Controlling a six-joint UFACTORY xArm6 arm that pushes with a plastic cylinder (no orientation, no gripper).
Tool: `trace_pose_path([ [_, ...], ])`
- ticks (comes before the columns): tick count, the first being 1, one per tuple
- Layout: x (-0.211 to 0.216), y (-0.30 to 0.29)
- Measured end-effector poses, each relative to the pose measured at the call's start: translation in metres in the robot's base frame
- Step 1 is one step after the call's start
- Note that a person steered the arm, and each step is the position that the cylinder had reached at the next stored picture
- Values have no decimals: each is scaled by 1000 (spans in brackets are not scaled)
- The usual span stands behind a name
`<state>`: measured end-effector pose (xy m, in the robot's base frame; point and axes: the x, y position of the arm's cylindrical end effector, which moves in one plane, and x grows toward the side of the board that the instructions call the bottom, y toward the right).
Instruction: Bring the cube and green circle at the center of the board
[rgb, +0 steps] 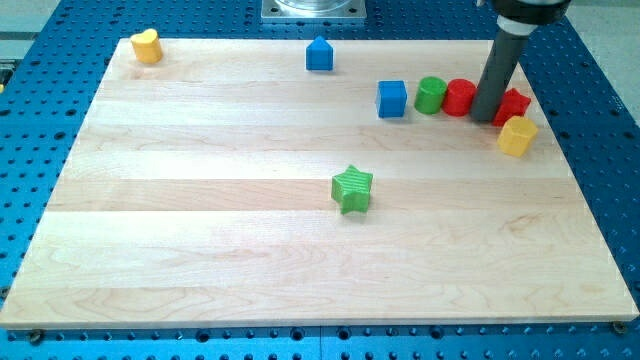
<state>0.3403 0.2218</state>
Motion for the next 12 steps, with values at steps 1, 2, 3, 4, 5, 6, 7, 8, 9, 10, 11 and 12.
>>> trace_pose_path([
  [1,-4,-16],
  [2,14,-56],
  [3,-9,-41],
  [4,-35,-9],
  [5,-64,-10],
  [6,-41,-41],
  [7,-45,-82],
  [8,-62,-34],
  [9,-54,-40],
  [10,-48,-87],
  [11,-52,-52],
  [12,-74,-8],
])
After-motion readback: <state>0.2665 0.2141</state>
